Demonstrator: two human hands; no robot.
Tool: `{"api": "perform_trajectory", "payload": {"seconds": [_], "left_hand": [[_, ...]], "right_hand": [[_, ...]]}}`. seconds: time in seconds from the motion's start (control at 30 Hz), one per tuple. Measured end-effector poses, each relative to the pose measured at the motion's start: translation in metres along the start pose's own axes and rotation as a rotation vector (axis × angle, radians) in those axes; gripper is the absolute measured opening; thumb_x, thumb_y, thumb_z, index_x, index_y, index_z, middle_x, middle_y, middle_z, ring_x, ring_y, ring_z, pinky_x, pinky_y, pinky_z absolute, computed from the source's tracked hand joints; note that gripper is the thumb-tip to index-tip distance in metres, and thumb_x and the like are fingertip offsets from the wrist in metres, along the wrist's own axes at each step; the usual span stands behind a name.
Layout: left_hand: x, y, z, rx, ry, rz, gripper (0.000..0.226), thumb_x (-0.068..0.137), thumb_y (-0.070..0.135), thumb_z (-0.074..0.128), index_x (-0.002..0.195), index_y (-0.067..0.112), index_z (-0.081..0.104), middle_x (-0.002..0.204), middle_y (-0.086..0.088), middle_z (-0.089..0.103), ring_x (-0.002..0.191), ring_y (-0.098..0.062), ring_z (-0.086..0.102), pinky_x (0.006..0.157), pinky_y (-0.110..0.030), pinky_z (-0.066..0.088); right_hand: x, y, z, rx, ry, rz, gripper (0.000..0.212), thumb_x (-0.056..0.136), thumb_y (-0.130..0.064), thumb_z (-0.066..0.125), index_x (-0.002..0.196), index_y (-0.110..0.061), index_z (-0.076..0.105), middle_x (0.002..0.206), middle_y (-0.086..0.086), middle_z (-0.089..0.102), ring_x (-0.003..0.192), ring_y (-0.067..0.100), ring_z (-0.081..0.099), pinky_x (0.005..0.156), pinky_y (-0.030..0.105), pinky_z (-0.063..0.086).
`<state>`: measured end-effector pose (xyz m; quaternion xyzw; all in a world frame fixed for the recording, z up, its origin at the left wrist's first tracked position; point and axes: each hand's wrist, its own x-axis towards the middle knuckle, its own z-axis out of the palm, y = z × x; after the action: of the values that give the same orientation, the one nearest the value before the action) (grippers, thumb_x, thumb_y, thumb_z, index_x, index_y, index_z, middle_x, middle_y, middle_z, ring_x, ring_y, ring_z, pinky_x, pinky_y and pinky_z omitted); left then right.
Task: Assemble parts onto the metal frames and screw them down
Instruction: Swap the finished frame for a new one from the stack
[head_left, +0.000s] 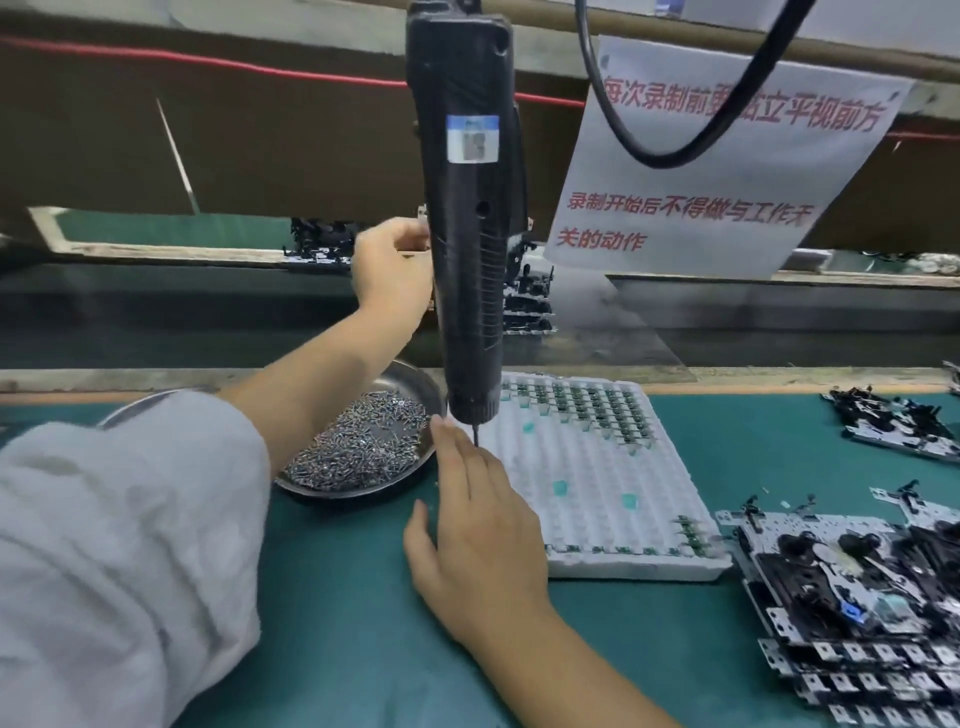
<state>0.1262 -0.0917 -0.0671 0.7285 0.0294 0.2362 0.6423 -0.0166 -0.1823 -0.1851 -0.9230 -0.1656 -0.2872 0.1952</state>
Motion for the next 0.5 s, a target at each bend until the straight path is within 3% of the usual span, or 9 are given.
{"api": "perform_trajectory", "payload": {"seconds": [0.07,0.13,0.23,0.37,0.43,0.5], "left_hand": [[0.001,0.004,-0.023,-0.069,0.013,-0.084,0.017,0.086,0.002,0.064,0.103,0.003,0.065,0.087,-0.001,0.063,0.085,-0.016,0.057,0.081,-0.031,0.052],[-0.001,0.004,-0.058,-0.107,-0.012,-0.176,0.016,0.079,0.009,0.074,0.09,0.014,0.064,0.087,0.002,0.067,0.081,-0.014,0.065,0.073,-0.027,0.054],[-0.024,0.008,-0.112,-0.195,-0.09,-0.338,0.032,0.059,0.009,0.079,0.087,0.011,0.065,0.078,-0.004,0.074,0.066,-0.01,0.071,0.053,-0.016,0.052],[-0.08,-0.005,-0.163,-0.16,-0.246,-0.581,0.022,0.055,0.014,0.071,0.077,0.009,0.075,0.076,0.0,0.074,0.064,-0.001,0.068,0.052,-0.013,0.049],[-0.112,-0.016,-0.179,-0.137,-0.263,-0.668,0.033,0.054,0.018,0.073,0.086,0.009,0.074,0.078,0.001,0.074,0.065,-0.003,0.066,0.055,-0.016,0.049],[-0.137,-0.029,-0.188,-0.106,-0.226,-0.718,0.051,0.049,0.021,0.077,0.098,0.01,0.067,0.083,0.0,0.075,0.077,-0.008,0.064,0.066,-0.023,0.044]], "right_hand": [[-0.001,-0.001,0.0,0.005,0.028,-0.004,0.064,0.068,-0.021,0.071,0.129,-0.006,0.055,0.12,0.005,0.063,0.104,0.019,0.063,0.075,0.024,0.053],[-0.002,-0.001,0.001,0.02,0.055,0.002,0.062,0.068,-0.019,0.075,0.126,-0.008,0.057,0.119,0.003,0.064,0.102,0.018,0.064,0.076,0.024,0.053],[-0.004,0.001,0.003,0.042,0.096,0.022,0.056,0.071,-0.015,0.077,0.123,-0.006,0.059,0.116,0.005,0.064,0.103,0.021,0.063,0.078,0.027,0.053],[-0.007,0.001,0.002,0.182,0.192,0.067,0.037,0.083,-0.015,0.062,0.119,-0.008,0.059,0.11,0.002,0.062,0.106,0.015,0.051,0.081,0.022,0.046],[-0.008,0.001,-0.001,0.351,0.244,0.044,0.03,0.088,-0.018,0.051,0.115,-0.007,0.06,0.106,-0.002,0.058,0.103,0.01,0.046,0.086,0.019,0.04],[-0.013,-0.001,-0.004,0.438,0.263,-0.102,0.028,0.091,-0.016,0.047,0.111,-0.004,0.062,0.103,0.004,0.058,0.1,0.015,0.05,0.088,0.023,0.041]]}}
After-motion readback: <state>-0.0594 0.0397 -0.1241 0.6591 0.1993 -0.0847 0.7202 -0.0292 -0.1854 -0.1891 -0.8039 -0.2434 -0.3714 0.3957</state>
